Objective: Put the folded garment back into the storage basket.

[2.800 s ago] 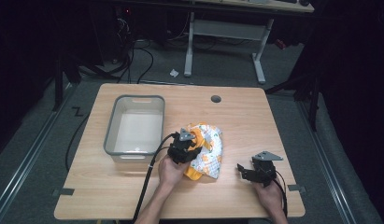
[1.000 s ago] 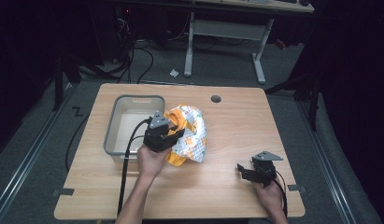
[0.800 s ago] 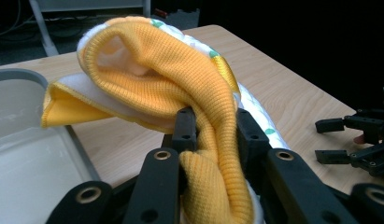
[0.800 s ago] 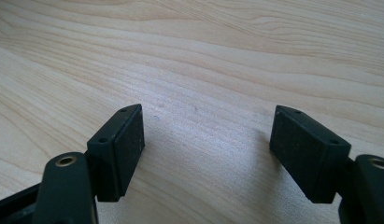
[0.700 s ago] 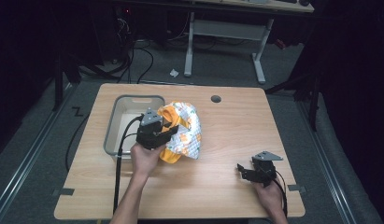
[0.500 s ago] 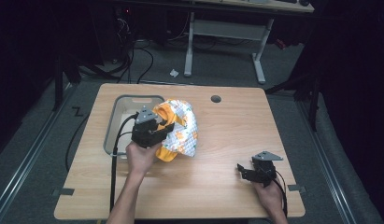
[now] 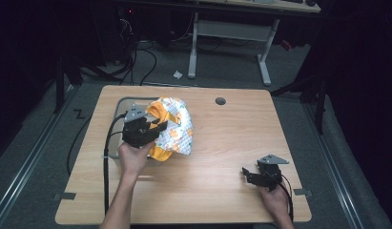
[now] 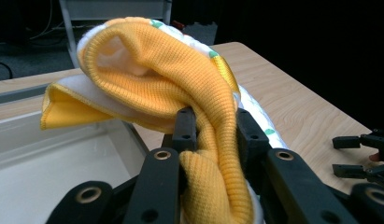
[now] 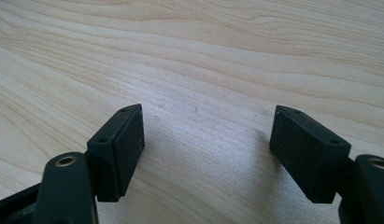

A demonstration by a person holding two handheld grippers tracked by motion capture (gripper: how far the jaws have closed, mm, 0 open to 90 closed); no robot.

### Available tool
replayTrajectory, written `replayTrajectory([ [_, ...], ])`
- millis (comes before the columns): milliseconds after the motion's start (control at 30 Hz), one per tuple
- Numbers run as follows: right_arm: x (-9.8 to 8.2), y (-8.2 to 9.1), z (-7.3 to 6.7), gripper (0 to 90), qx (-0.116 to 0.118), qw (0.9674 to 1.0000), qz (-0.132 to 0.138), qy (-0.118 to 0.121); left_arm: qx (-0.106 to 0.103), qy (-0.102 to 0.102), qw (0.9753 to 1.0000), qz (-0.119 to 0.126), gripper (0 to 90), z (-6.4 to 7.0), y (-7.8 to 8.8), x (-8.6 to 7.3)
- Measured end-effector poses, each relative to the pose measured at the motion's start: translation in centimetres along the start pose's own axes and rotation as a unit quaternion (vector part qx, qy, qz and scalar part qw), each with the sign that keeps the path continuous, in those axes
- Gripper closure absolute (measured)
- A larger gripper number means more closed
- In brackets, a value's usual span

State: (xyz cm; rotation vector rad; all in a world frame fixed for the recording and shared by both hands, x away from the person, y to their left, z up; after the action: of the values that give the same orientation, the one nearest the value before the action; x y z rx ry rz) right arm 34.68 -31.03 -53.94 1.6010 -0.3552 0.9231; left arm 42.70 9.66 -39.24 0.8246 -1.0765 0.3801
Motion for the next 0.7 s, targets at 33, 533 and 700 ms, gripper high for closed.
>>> replayTrajectory([
  [33, 0.0, 0.0, 0.0, 26.4, 0.000, 1.0000, 0.000, 0.000, 0.002, 0.001, 1.0000, 0.000, 73.9, -0.2, 0.1, 0.0],
  [533, 0.0, 0.0, 0.0, 26.4, 0.000, 1.0000, 0.000, 0.000, 0.015, 0.011, 0.9998, -0.001, 73.9, -2.0, 1.2, 0.0],
  [700, 0.0, 0.0, 0.0, 26.4, 0.000, 1.0000, 0.000, 0.000, 0.020, 0.016, 0.9997, -0.007, 73.8, -2.7, 1.3, -0.3],
])
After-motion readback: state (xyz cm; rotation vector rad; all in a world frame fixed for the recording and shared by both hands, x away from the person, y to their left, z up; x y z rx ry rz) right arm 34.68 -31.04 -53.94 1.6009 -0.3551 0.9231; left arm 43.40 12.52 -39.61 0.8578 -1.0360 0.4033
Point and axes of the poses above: each handheld gripper's, and its own axes: y roughly backward along the jaws, x roughly out of its top, z roughly to its right, the point moved 3 cm from there along -y, roughly forward along the jaws, and after that the axes turned 3 degrees about z, right-handed, at the moved point
